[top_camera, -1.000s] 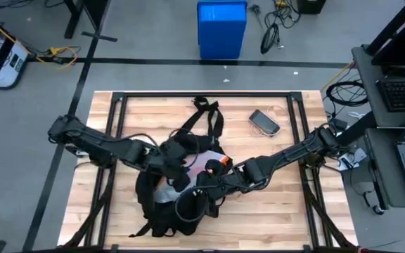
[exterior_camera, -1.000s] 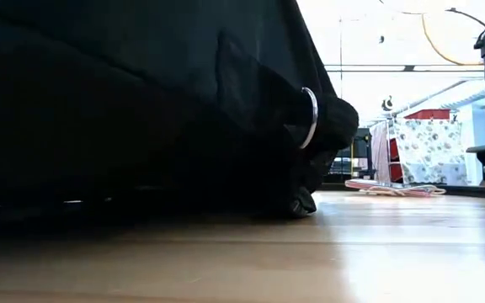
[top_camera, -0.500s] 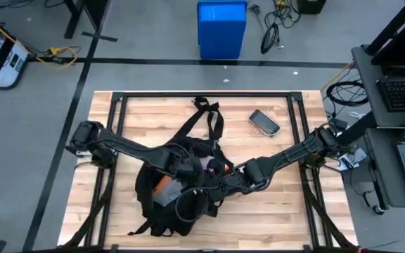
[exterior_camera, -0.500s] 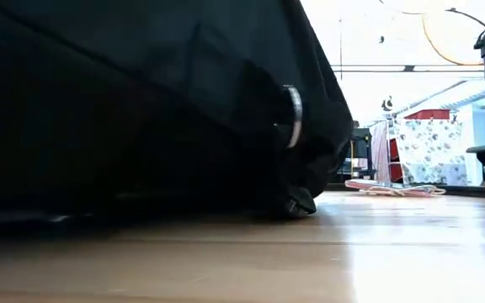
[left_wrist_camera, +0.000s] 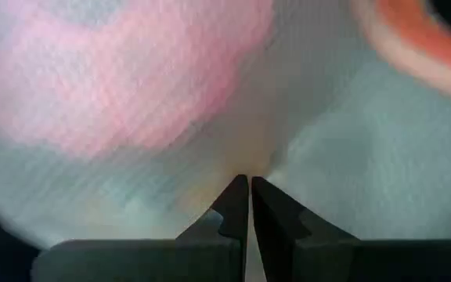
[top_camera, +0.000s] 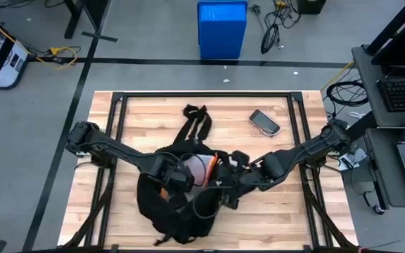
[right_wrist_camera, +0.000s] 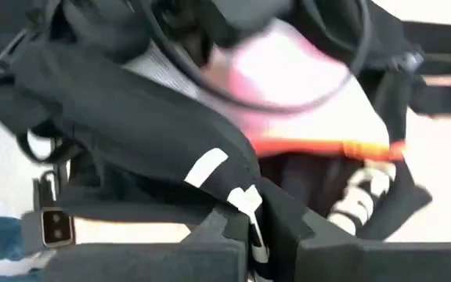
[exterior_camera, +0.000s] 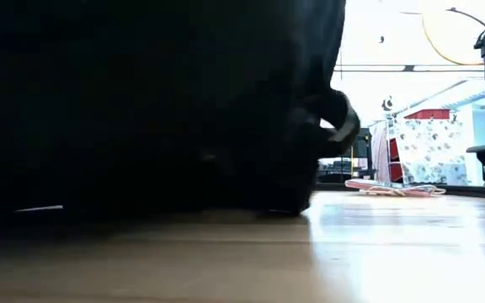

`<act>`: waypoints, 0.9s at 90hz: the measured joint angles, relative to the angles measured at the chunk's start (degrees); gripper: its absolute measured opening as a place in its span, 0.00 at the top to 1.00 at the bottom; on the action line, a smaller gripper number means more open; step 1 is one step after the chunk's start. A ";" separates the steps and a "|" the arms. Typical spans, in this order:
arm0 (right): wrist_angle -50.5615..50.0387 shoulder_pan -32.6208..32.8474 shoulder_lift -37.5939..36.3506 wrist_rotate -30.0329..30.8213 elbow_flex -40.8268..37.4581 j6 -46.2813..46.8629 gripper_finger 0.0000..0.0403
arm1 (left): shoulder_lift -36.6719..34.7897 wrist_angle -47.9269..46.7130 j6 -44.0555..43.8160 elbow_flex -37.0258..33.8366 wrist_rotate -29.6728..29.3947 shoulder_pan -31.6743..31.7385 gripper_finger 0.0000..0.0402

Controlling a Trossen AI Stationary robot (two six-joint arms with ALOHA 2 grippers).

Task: Unpack backpack
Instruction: Put the orange zip bag into the black backpack

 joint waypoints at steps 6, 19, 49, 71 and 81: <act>-2.23 0.32 -0.44 0.89 0.00 1.64 1.00 | -0.96 -2.26 -1.56 0.00 -1.38 -0.65 0.98; -3.09 0.32 -0.53 0.95 0.00 2.20 1.00 | -1.46 -2.34 -1.21 0.00 -2.55 -1.07 0.98; -2.68 0.38 -0.14 2.08 0.02 1.67 1.00 | -8.93 -2.77 -3.03 1.89 -9.57 0.80 0.98; -2.94 0.53 -0.12 2.06 0.00 1.32 1.00 | -14.07 -2.04 1.87 2.14 -22.55 4.48 0.98; -1.80 0.21 -0.12 2.23 0.00 1.21 1.00 | -12.79 1.83 7.92 1.09 -22.07 6.83 0.96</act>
